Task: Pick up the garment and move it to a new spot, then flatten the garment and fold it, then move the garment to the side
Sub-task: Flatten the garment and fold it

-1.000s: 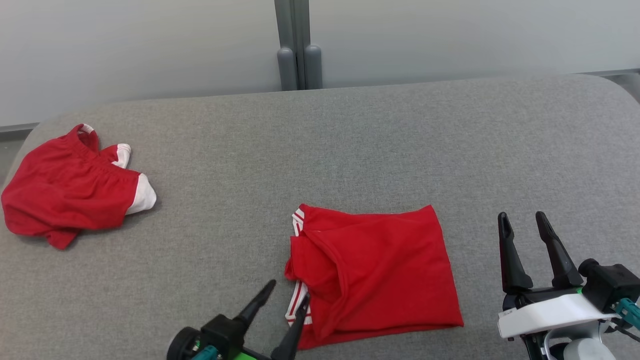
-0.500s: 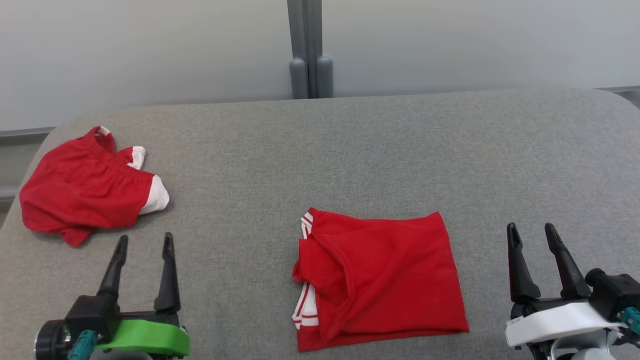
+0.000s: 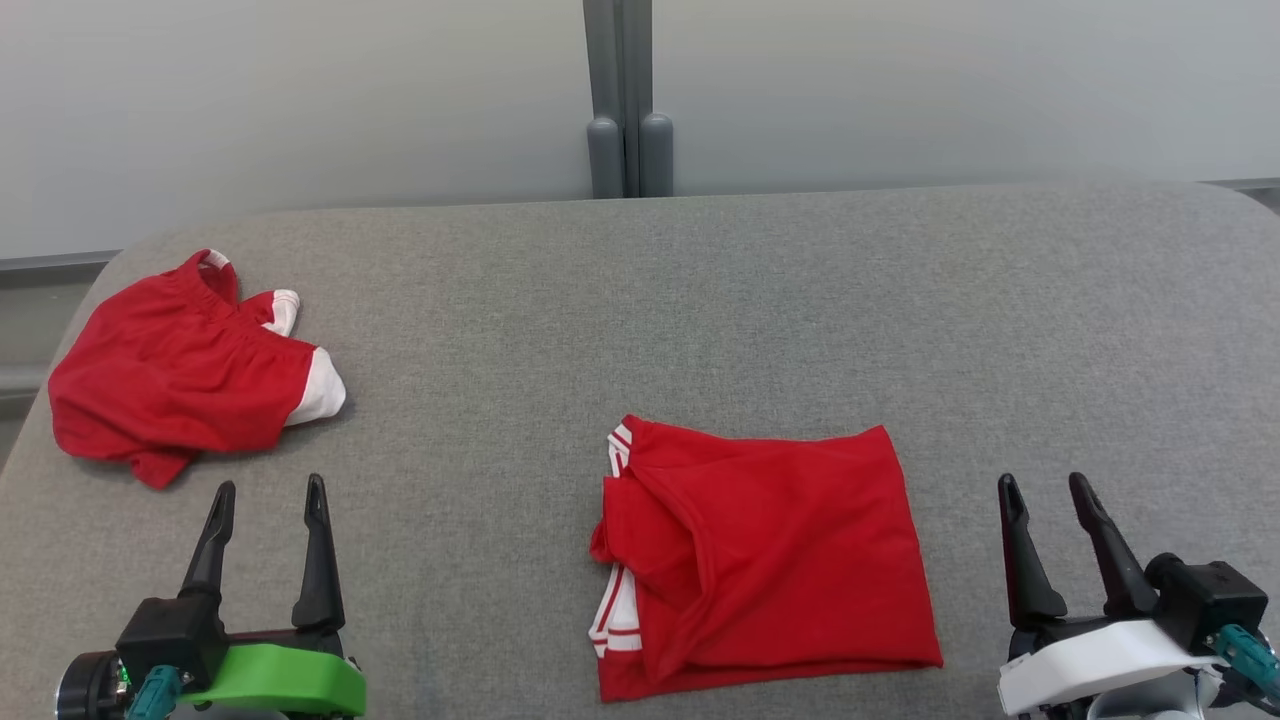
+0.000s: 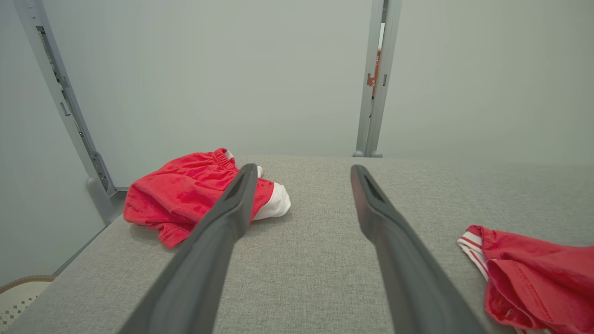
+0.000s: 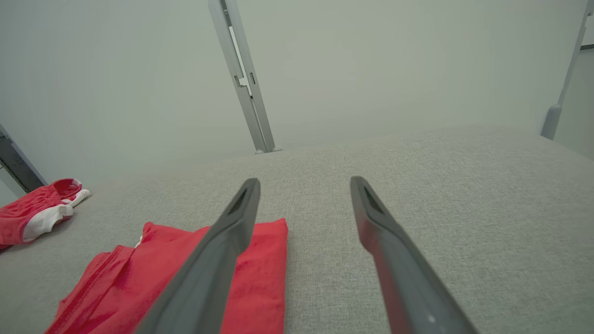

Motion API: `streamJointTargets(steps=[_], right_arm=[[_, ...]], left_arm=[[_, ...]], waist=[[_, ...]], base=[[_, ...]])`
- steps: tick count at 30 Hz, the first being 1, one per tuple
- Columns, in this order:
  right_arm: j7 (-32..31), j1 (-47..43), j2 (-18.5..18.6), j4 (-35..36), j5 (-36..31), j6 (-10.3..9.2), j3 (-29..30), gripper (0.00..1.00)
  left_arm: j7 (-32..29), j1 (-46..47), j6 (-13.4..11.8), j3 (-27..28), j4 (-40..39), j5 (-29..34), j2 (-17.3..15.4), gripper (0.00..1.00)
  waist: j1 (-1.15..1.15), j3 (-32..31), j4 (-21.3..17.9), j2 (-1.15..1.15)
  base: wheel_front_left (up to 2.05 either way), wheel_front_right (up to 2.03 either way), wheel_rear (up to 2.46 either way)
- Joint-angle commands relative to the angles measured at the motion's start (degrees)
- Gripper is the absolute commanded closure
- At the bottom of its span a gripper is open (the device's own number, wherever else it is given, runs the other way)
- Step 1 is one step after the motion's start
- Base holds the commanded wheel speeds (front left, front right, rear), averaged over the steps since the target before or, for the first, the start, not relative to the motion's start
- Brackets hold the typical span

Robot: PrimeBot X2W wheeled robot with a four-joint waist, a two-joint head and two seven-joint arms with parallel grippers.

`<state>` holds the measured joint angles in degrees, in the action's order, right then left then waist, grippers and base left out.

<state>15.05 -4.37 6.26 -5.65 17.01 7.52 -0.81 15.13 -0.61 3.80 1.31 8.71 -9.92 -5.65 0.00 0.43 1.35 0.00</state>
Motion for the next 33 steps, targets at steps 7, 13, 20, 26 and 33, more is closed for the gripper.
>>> streamJointTargets(steps=[7, 13, 20, 26, 33], right_arm=[[0.2, 4.6, 1.4, -5.0, -0.6, -0.07, -5.0, 1.00], [0.2, 10.8, 0.9, -12.6, 0.0, -0.07, -8.3, 1.00], [0.2, 16.3, 0.1, -23.3, -0.9, -0.07, -10.1, 1.00], [0.2, 18.8, -0.9, -29.4, -1.9, -0.07, -10.3, 1.00], [0.2, 19.8, -2.7, -31.6, -2.1, -0.07, -13.8, 1.00]], left_arm=[[0.0, 1.2, 1.5, 0.7, 0.6, 1.3, 1.3, 0.00], [0.0, 2.4, 2.2, 0.4, 0.8, 1.8, 2.0, 0.00], [0.0, 3.9, 2.8, -0.6, 1.1, 1.6, 2.4, 0.00], [0.0, 4.8, 3.2, -0.8, 1.2, 1.6, 2.6, 0.00], [0.0, 5.2, 3.2, -0.6, 1.2, 1.5, 2.7, 0.00]], waist=[[0.00, 0.9, 1.8, 0.00], [0.00, 2.1, 4.3, 0.00], [0.00, 4.0, 7.8, 0.00], [0.00, 5.2, 9.7, 0.00], [0.00, 6.0, 10.3, 0.00]], base=[[0.00, 0.00, 0.00], [0.00, 0.00, 0.00], [0.00, 0.00, 0.00], [0.00, 0.00, 0.00], [0.00, 0.00, 0.00]])
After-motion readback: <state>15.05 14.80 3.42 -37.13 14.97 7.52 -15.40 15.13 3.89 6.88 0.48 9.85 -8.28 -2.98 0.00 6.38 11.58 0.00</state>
